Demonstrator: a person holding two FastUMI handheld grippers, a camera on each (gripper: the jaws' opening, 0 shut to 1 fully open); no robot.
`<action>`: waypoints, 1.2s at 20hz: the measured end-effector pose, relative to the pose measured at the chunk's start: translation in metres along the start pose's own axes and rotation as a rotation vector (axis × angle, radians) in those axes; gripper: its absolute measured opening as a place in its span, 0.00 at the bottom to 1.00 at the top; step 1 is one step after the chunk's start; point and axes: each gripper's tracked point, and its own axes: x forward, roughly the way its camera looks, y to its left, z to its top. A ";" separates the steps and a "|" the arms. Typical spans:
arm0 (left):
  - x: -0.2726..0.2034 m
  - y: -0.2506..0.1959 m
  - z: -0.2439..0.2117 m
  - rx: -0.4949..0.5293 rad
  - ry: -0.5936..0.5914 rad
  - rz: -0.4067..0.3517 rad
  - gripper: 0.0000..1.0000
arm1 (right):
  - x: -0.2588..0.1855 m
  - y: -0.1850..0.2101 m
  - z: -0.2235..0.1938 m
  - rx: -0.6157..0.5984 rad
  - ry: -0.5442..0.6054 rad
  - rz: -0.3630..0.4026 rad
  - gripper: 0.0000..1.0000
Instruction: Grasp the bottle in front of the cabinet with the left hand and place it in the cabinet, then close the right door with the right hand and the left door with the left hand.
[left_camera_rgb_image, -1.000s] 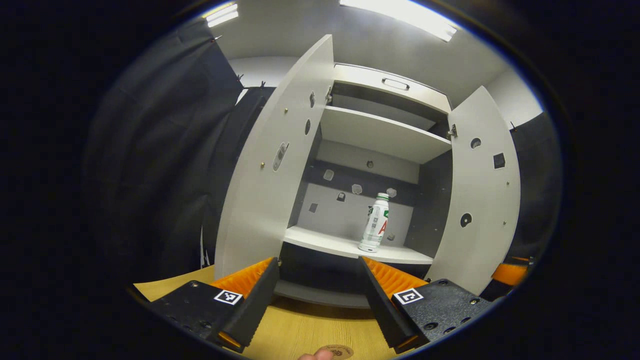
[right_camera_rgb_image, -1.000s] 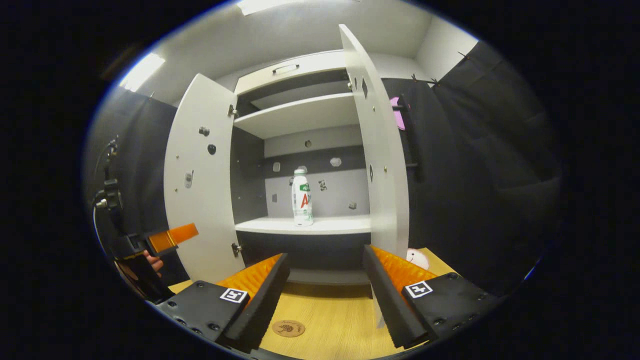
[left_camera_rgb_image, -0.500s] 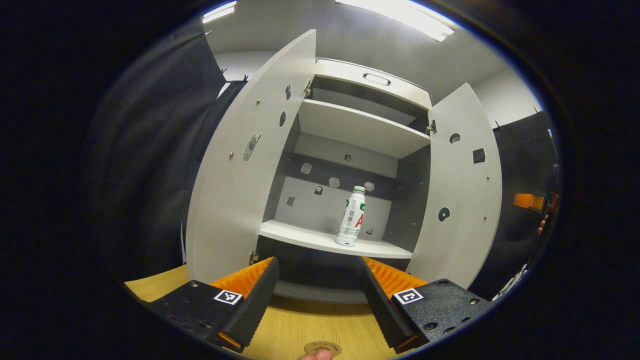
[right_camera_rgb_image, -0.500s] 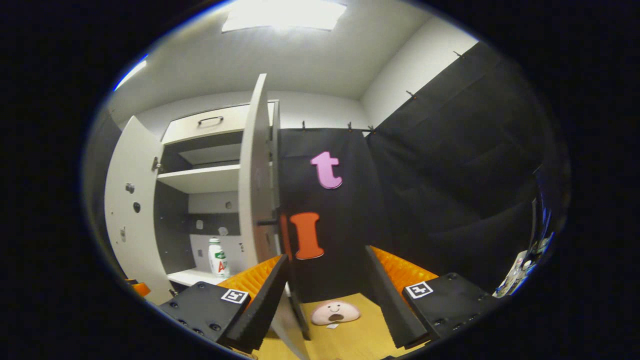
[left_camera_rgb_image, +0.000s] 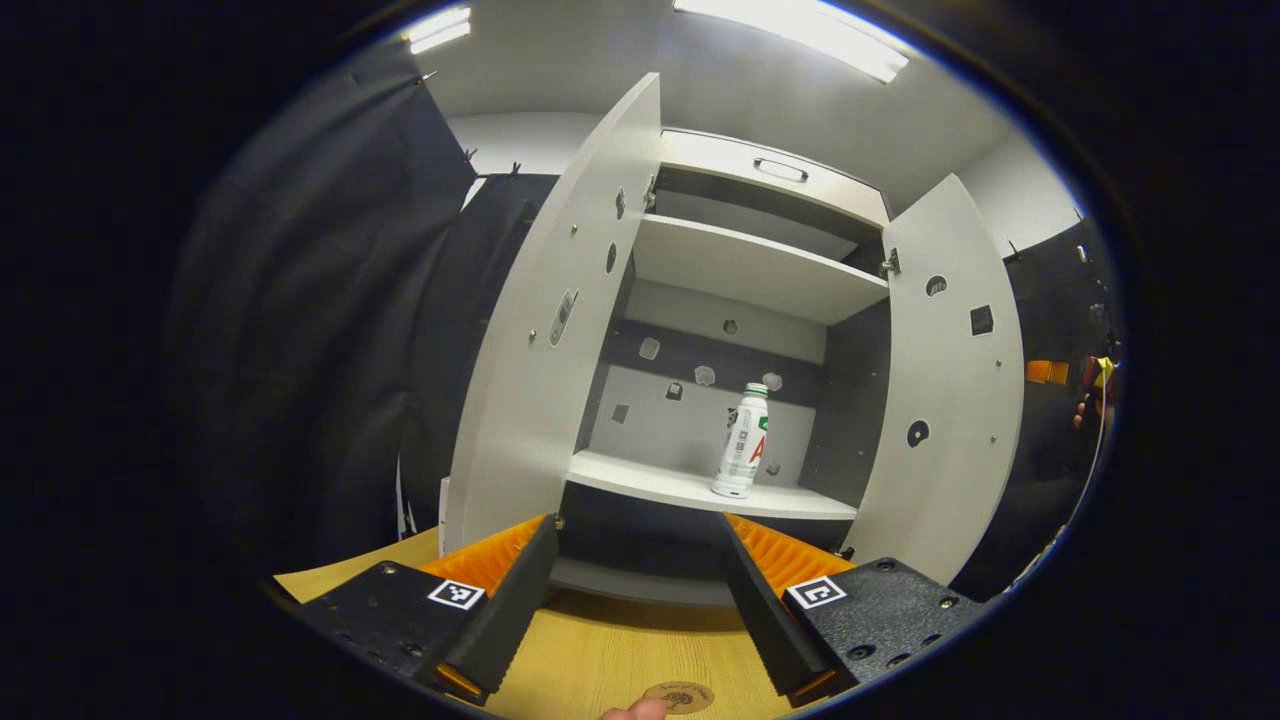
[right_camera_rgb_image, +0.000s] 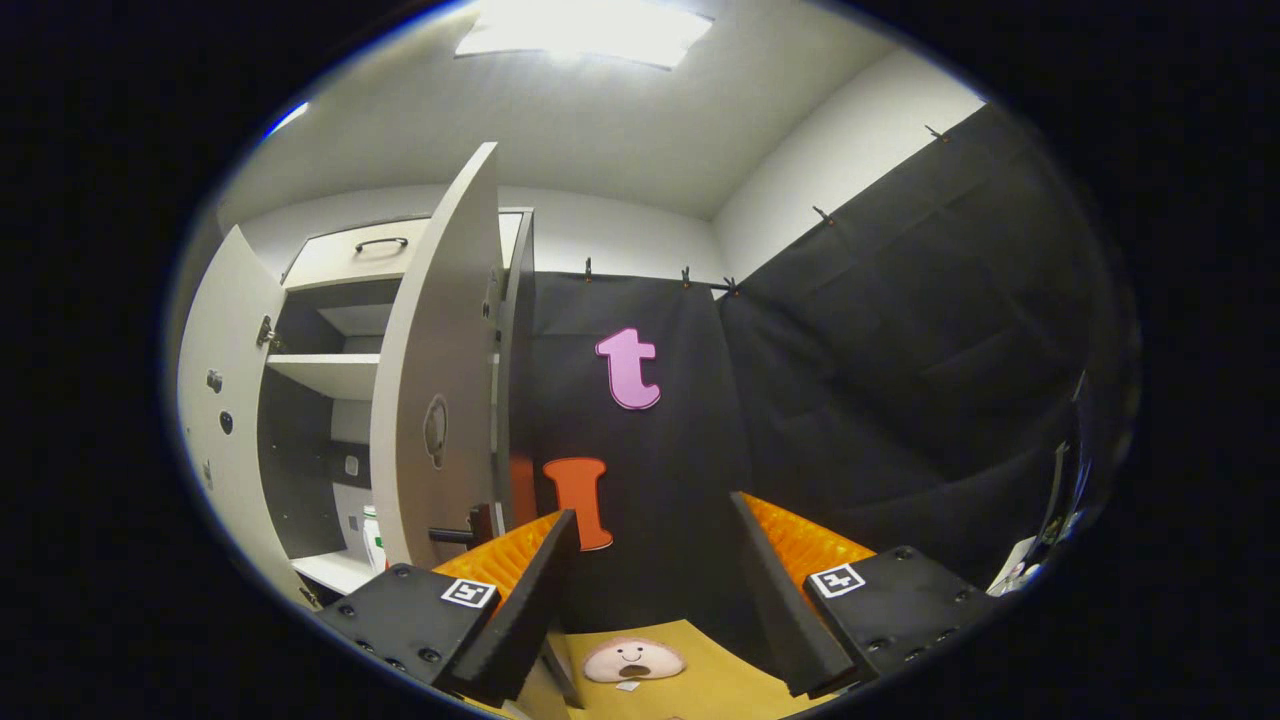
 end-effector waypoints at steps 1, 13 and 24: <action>0.001 0.004 0.000 0.001 -0.003 0.008 0.94 | 0.003 0.004 -0.007 -0.001 0.020 0.007 0.98; 0.011 -0.001 -0.002 -0.022 -0.002 -0.006 0.95 | -0.005 0.058 -0.025 0.051 0.055 0.182 0.96; 0.009 0.019 0.004 -0.017 -0.011 0.031 0.95 | -0.013 0.130 -0.024 -0.014 0.052 0.278 0.96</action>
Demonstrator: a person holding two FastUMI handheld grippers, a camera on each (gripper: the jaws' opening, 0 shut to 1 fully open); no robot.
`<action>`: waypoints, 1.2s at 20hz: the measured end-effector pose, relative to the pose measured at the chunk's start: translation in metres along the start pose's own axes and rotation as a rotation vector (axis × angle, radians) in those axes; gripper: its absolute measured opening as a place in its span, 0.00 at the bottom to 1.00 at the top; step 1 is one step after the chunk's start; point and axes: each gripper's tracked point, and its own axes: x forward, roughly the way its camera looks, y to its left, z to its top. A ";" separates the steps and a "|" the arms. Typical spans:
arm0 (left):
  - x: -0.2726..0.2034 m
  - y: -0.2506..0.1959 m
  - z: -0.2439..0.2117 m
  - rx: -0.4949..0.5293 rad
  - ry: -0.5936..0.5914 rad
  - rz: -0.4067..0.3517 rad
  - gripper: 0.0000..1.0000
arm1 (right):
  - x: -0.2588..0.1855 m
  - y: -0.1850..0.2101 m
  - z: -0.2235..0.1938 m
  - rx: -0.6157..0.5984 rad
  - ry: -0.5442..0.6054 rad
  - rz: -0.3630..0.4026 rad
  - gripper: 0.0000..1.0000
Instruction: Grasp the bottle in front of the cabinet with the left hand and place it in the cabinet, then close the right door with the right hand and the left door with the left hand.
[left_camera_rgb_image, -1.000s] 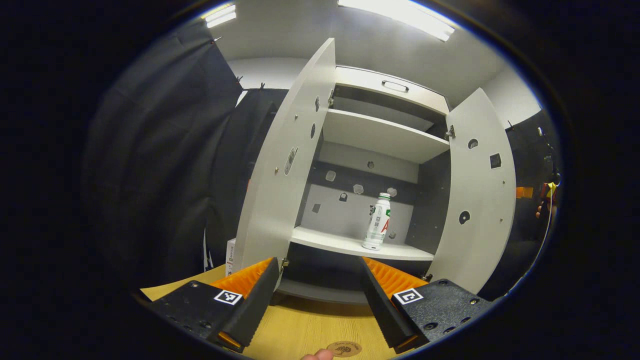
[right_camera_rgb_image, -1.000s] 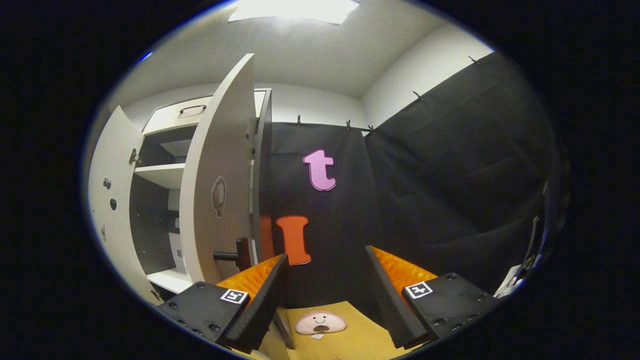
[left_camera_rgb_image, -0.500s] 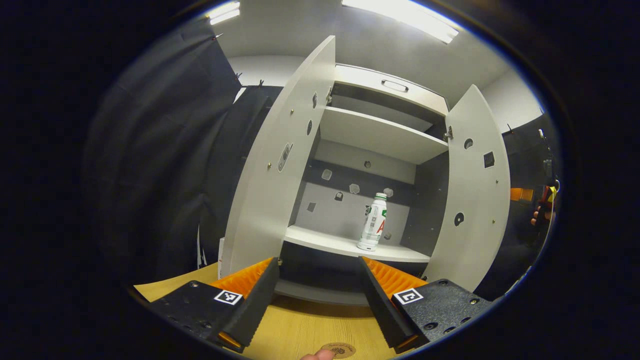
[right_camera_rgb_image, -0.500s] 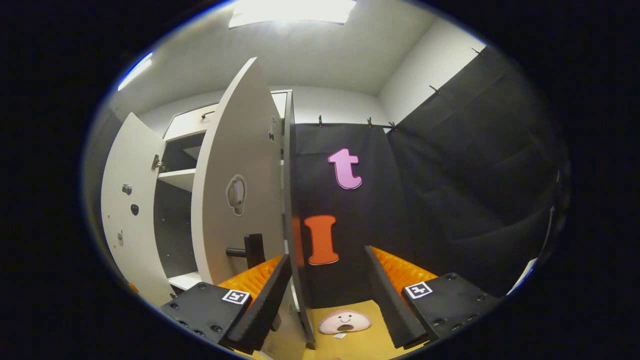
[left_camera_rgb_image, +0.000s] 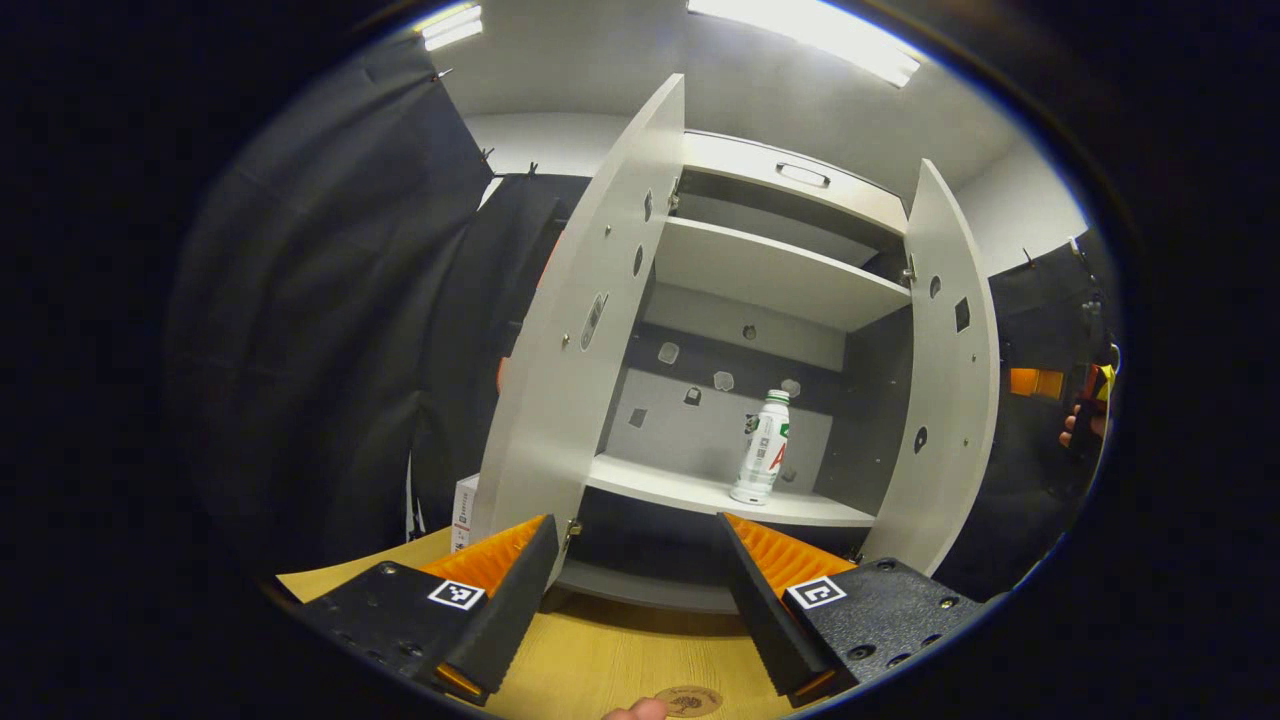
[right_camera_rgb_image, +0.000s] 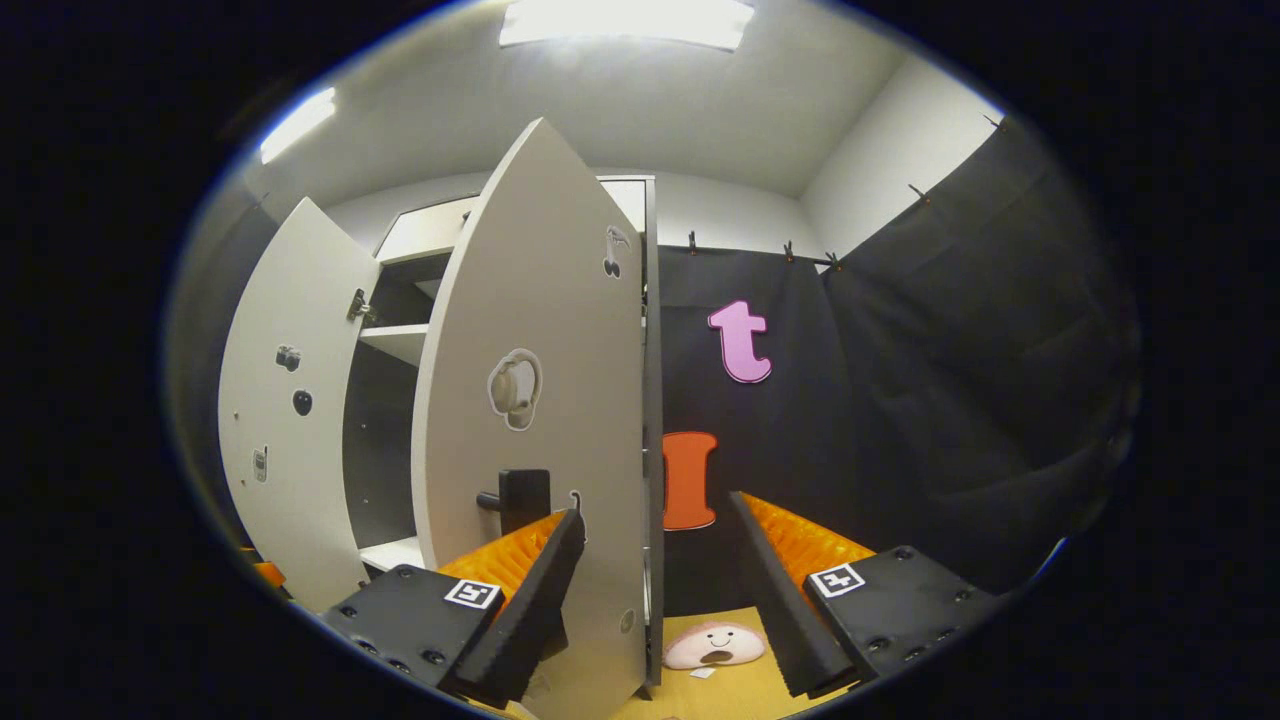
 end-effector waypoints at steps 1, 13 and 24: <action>-0.002 0.002 0.002 0.001 -0.003 0.004 0.94 | 0.002 0.007 -0.001 0.012 0.002 0.013 0.96; -0.015 0.041 0.021 0.014 -0.044 0.089 0.94 | 0.020 0.088 -0.008 -0.013 0.002 0.160 0.98; -0.030 0.097 0.054 0.008 -0.123 0.217 0.94 | 0.051 0.125 -0.040 0.011 0.080 0.196 1.00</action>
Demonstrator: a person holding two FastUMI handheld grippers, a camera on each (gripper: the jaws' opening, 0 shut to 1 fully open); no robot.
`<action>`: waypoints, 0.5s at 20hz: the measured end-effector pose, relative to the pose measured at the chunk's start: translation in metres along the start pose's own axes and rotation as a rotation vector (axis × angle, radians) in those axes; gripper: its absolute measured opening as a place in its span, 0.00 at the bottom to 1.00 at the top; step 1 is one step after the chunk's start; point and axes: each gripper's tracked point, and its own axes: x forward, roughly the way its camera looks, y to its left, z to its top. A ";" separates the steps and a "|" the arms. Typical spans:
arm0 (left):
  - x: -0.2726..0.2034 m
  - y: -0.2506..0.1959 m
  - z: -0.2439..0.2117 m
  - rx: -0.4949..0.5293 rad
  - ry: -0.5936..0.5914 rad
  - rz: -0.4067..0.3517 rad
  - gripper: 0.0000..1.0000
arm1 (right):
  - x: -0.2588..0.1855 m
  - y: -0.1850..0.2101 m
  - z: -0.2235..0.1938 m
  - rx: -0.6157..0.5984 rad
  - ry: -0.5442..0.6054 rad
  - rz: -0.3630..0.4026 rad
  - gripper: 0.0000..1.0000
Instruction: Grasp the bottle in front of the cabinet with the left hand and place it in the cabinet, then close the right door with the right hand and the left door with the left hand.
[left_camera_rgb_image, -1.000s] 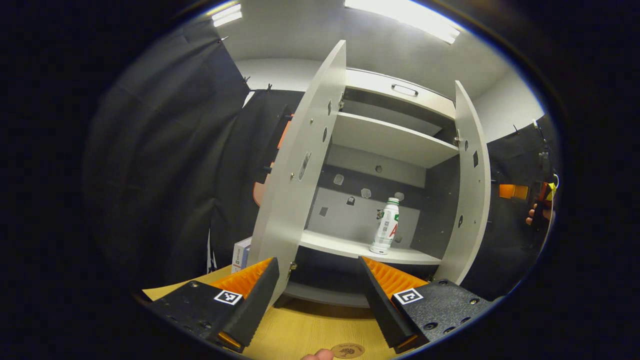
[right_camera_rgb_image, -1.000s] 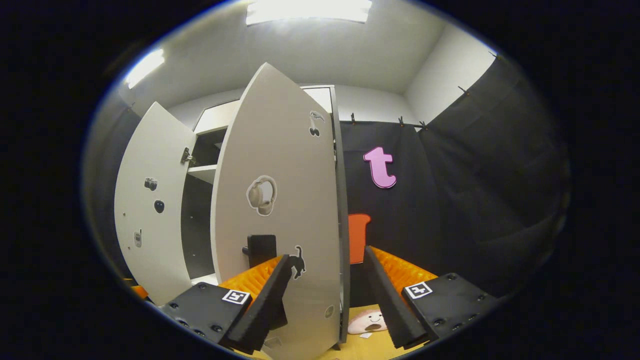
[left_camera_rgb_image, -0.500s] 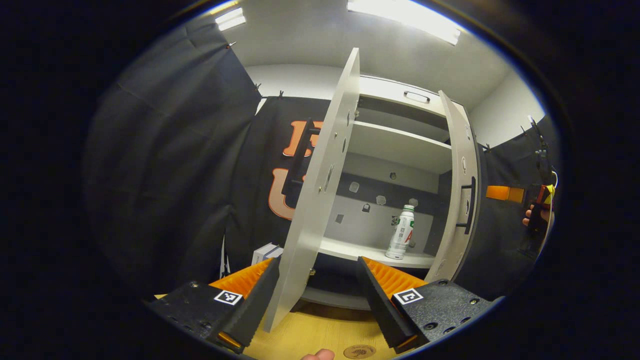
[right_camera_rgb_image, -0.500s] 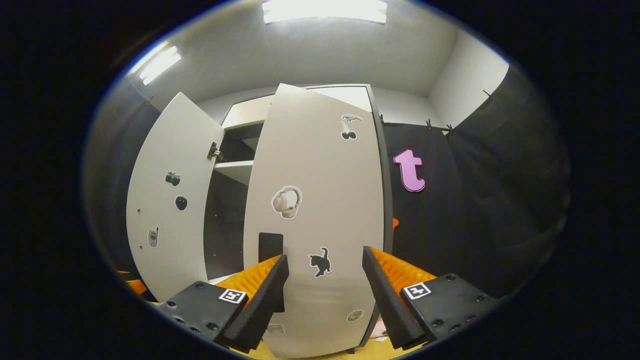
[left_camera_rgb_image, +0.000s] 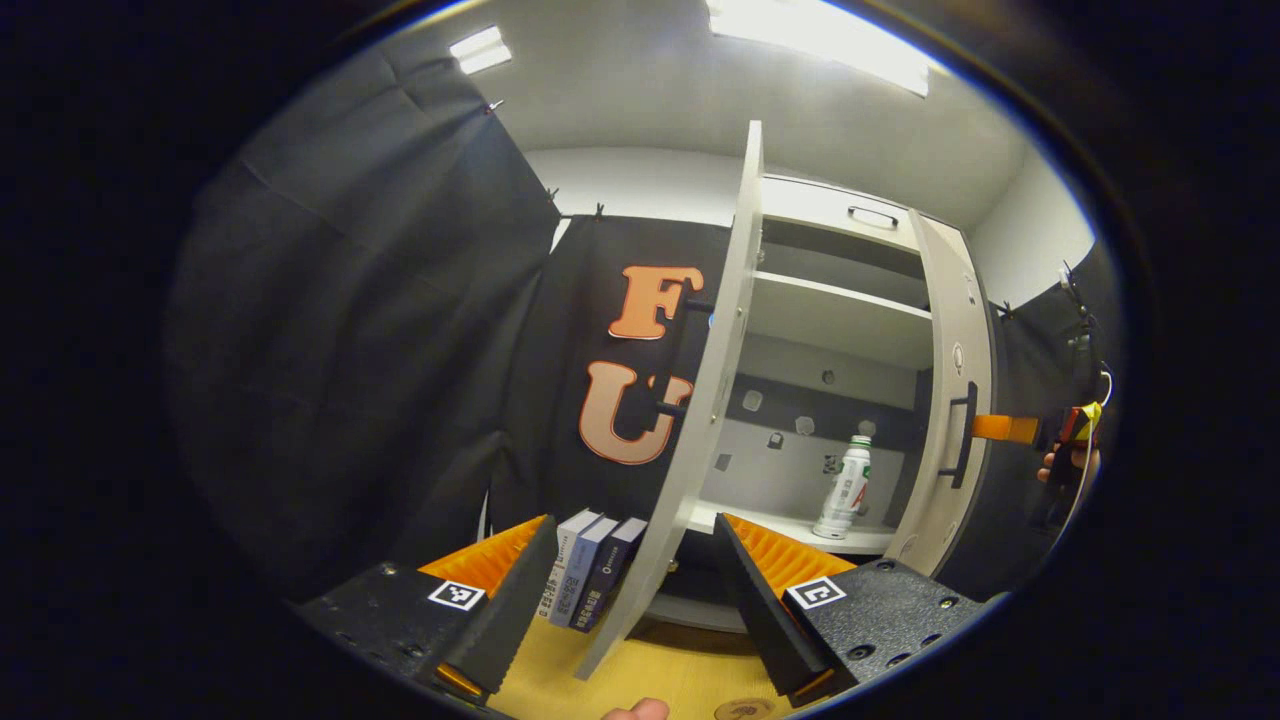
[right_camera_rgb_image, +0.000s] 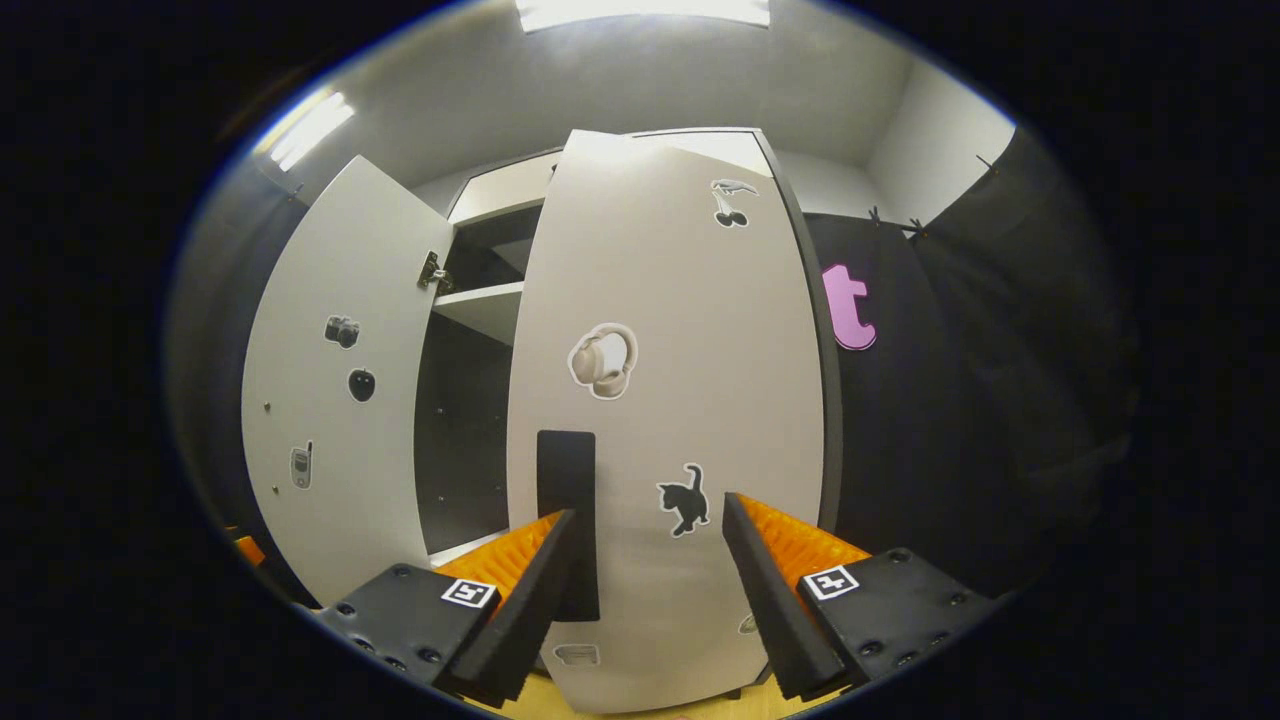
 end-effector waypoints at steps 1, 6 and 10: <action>-0.001 0.008 0.004 -0.007 -0.012 0.020 0.94 | 0.003 0.002 -0.001 -0.004 0.003 -0.001 0.95; 0.002 0.047 0.029 -0.004 -0.062 0.108 0.94 | 0.026 0.009 -0.002 -0.032 0.008 -0.028 0.95; 0.012 0.071 0.043 0.010 -0.091 0.169 0.94 | 0.041 0.012 -0.008 0.007 0.010 -0.028 0.95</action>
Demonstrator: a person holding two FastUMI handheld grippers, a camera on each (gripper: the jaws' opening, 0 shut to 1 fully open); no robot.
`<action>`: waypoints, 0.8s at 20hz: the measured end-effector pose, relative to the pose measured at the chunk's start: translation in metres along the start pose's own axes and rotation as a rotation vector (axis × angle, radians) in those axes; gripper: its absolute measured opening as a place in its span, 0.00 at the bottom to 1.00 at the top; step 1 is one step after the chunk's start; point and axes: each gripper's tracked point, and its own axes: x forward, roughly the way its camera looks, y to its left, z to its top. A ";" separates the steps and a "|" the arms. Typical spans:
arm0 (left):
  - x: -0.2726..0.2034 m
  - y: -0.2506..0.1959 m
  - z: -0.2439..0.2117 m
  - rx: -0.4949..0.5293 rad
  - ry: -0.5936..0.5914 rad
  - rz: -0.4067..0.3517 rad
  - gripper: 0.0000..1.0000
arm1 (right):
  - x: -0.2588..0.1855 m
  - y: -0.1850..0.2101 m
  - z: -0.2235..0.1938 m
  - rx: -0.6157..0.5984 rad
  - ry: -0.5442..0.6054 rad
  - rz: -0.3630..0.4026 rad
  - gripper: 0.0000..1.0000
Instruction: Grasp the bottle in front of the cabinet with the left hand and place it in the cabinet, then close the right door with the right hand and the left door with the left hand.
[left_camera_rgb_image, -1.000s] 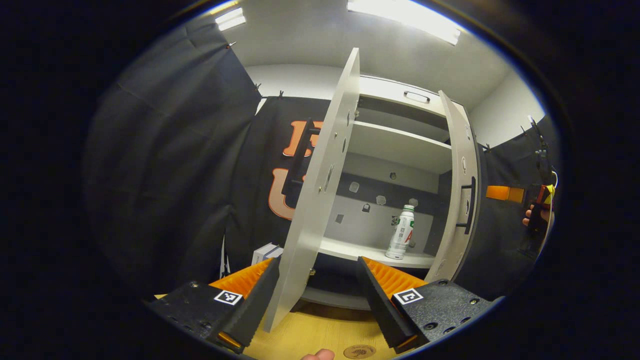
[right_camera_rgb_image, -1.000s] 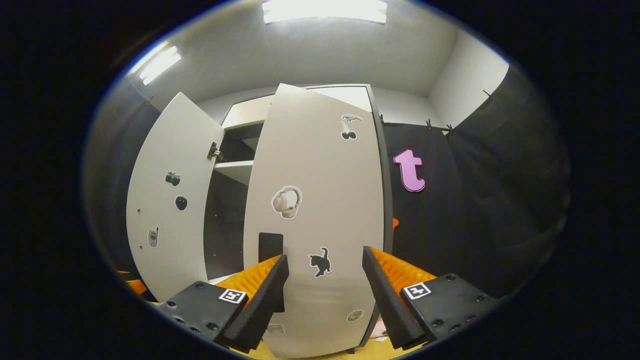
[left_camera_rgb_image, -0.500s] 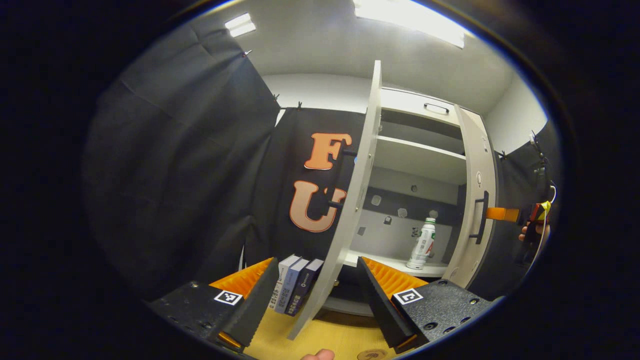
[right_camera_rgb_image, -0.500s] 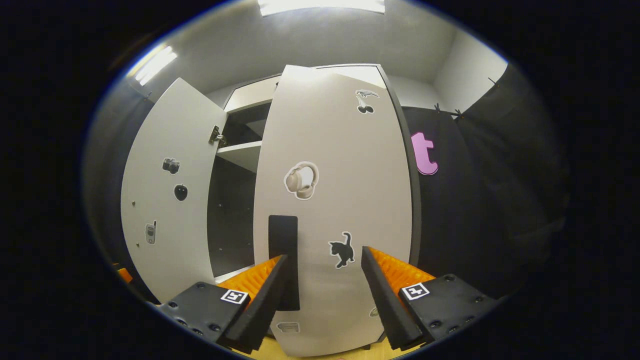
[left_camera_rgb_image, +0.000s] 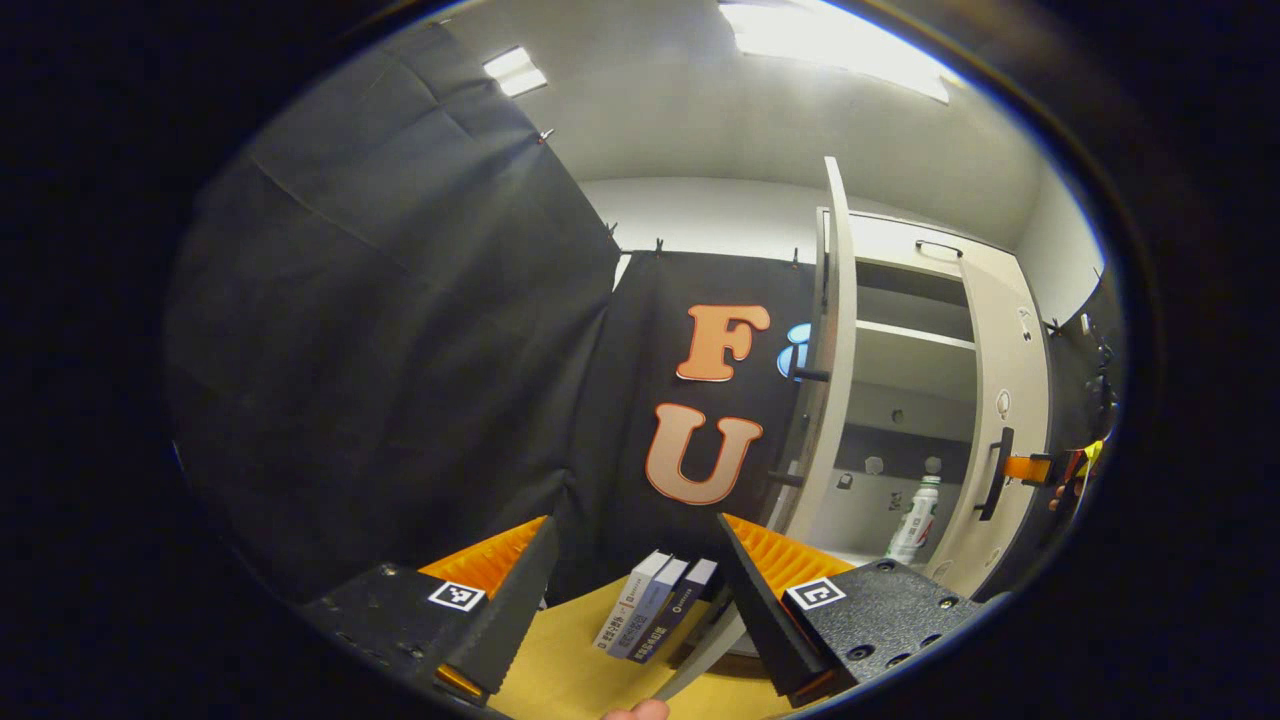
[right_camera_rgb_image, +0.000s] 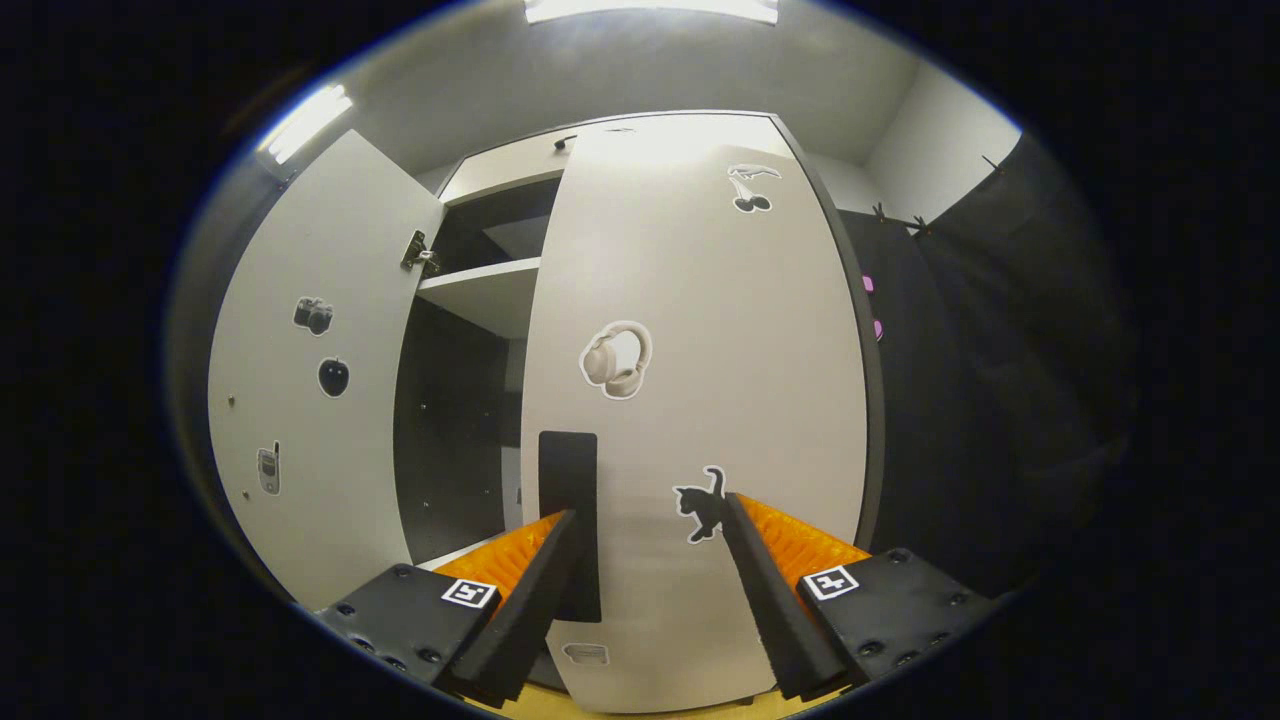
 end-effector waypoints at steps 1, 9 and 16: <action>0.003 0.003 -0.001 -0.010 0.003 0.008 0.94 | 0.002 0.000 -0.002 0.011 0.000 0.004 0.95; 0.047 0.004 0.014 -0.062 -0.016 -0.014 0.94 | -0.024 -0.010 0.007 0.005 0.001 -0.022 0.97; 0.096 -0.042 0.034 -0.016 -0.083 -0.102 0.94 | -0.072 -0.043 -0.010 0.036 0.009 -0.079 0.97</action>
